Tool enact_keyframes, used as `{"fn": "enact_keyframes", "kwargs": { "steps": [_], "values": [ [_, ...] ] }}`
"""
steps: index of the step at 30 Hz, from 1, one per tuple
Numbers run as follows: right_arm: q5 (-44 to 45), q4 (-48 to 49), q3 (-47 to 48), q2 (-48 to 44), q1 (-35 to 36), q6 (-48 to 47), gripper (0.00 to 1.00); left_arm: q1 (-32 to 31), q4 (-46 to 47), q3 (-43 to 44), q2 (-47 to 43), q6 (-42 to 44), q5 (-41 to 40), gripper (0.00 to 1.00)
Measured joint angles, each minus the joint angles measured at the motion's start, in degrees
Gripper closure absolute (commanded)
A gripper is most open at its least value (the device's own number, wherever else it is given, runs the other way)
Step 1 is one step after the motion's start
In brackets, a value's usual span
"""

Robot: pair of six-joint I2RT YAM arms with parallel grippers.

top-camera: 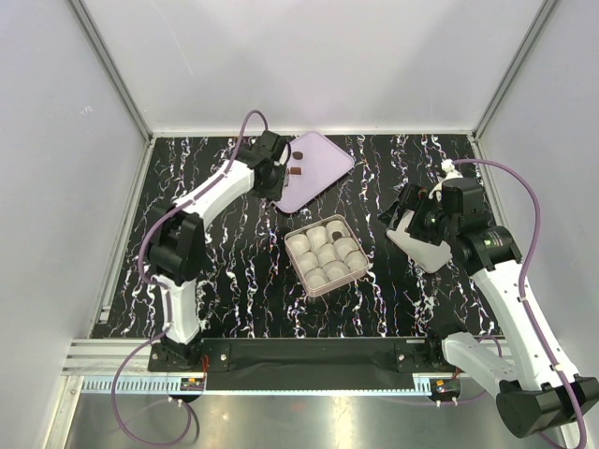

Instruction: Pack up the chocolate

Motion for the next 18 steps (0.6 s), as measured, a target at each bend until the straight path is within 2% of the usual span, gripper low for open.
{"fn": "enact_keyframes", "kwargs": {
  "steps": [9, 13, 18],
  "values": [
    [0.0, -0.2, 0.0, -1.4, 0.0, 0.0, 0.01, -2.8, -3.1, -0.7, -10.4, -0.2, 3.5, 0.68],
    [0.2, -0.9, 0.0, -2.1, 0.0, -0.2, 0.0, -8.8, -3.7, -3.1, -16.3, -0.3, 4.5, 0.68],
    [0.6, -1.9, 0.0, -2.3, 0.0, -0.4, 0.01, -16.0, -4.1, -7.1, -20.4, -1.2, 4.5, 0.61]
  ]
}}
